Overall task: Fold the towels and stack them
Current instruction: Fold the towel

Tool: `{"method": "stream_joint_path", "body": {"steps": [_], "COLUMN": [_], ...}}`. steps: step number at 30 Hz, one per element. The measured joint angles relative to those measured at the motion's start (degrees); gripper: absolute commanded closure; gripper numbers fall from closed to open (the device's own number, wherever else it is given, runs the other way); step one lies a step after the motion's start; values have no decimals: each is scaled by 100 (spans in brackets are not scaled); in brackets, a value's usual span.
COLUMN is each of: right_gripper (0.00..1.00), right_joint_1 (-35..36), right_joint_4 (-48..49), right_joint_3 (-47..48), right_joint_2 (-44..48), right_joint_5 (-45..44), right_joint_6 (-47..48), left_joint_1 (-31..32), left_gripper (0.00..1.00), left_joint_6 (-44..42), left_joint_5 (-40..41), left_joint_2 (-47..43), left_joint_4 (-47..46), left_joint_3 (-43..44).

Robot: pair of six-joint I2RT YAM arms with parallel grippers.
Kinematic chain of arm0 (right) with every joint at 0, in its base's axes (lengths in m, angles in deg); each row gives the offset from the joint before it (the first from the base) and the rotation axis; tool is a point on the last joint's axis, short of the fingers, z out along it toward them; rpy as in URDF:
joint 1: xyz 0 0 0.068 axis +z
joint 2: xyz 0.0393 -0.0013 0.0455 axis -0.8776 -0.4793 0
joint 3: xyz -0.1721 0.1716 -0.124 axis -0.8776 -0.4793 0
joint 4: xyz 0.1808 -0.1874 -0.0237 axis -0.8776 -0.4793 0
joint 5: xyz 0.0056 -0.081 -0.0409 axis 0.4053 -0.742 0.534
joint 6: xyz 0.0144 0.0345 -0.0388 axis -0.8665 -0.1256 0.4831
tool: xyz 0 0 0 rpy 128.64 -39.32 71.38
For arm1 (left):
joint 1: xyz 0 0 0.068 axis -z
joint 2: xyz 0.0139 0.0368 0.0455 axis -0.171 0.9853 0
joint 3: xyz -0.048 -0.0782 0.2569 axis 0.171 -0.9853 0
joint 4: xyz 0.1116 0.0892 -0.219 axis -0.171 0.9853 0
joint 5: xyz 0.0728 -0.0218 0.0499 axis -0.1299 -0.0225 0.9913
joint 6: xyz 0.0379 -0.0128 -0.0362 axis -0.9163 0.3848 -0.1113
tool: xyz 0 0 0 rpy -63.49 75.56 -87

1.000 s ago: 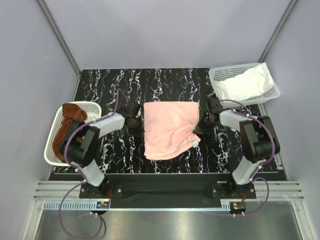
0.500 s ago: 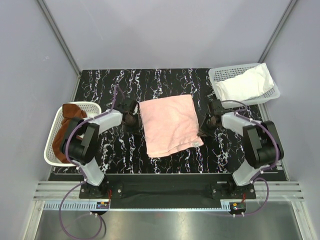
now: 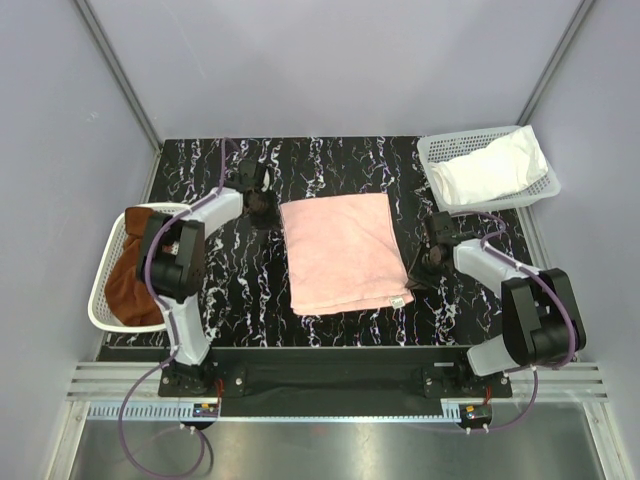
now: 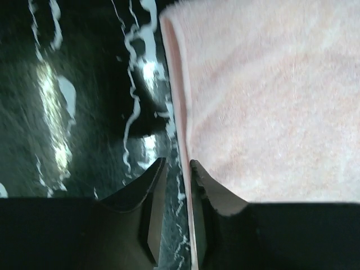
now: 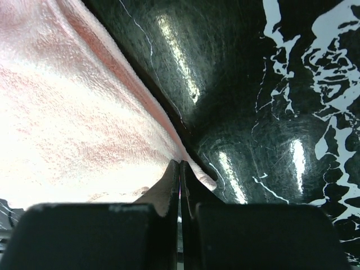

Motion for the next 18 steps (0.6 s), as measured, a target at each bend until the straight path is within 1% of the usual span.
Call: {"method": "stream_joint_path", "body": {"steps": [3, 6, 11, 12, 14, 16, 17, 18], "right_gripper": [100, 100, 100, 100, 100, 100, 100, 100], "right_joint_1": [0, 0, 0, 0, 0, 0, 0, 0], "right_joint_4": [17, 61, 107, 129, 140, 131, 127, 129], "right_joint_3": [46, 83, 197, 212, 269, 376, 479, 557], "right_joint_2": [-109, -232, -374, -387, -439, -549, -651, -726], "right_joint_5": [2, 11, 13, 13, -15, -66, -116, -151], "right_joint_6": [44, 76, 164, 184, 227, 280, 310, 332], "left_joint_1": [-116, -142, -140, -140, -149, -175, -192, -221], "left_gripper": [68, 61, 61, 63, 71, 81, 90, 93], "left_joint_6": [-155, -284, -422, -437, -452, -476, -483, -479], "left_joint_5": [-39, -39, -61, -66, -61, -55, -50, -50], "left_joint_2": [402, 844, 1384, 1478, 1665, 1899, 2015, 2135], "left_joint_4": [48, 203, 332, 334, 402, 531, 590, 621], "left_joint_3": [424, 973, 1698, 1818, 2083, 2406, 2573, 2736]}}
